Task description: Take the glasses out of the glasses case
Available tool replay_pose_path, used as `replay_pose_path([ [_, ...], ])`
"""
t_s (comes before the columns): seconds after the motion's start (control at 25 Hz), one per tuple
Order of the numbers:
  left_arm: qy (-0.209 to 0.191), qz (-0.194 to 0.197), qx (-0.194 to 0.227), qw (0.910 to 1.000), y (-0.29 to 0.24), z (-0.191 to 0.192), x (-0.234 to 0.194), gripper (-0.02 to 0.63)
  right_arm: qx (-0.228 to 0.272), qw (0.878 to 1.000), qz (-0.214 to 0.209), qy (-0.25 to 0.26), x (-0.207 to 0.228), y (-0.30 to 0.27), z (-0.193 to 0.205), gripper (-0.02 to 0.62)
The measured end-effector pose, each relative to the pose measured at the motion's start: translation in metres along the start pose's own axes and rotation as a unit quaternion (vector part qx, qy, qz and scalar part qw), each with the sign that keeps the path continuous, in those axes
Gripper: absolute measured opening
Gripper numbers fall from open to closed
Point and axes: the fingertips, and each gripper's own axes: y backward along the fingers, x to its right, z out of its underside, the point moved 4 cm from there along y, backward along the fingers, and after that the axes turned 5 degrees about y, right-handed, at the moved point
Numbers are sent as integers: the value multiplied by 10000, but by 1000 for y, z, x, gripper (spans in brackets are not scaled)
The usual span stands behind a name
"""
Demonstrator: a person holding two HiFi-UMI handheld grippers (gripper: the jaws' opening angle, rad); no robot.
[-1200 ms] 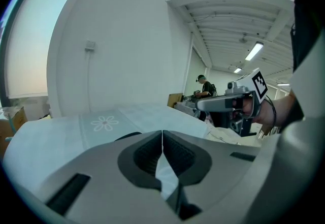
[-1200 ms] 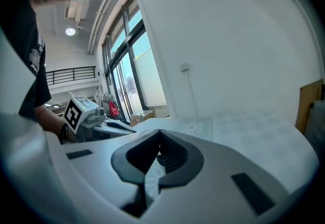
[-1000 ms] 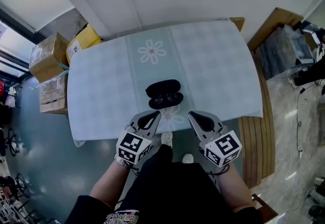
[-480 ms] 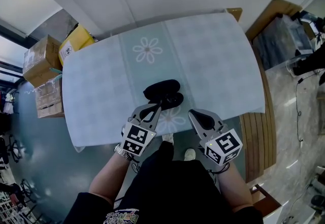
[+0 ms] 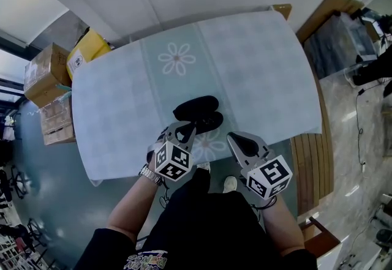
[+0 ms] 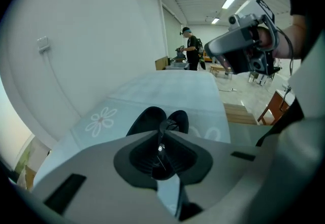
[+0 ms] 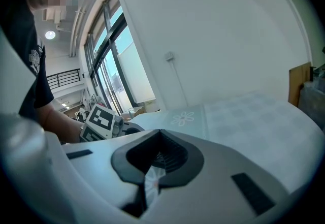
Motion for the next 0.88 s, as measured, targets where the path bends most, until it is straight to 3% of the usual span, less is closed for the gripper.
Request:
replay_pose_path([
  [0.32, -575, 230, -489, 9969, -28, 4, 2, 37, -43, 9997, 123, -186, 3, -1, 8, 23],
  [0.44, -715, 319, -676, 9946, -40, 7, 3, 98, -40, 9994, 224, -247, 5, 2, 11, 23],
  [0.88, -1229, 468, -1236, 9836, -64, 13, 1, 98, -10, 9972, 533, -518, 13, 14, 21, 23],
])
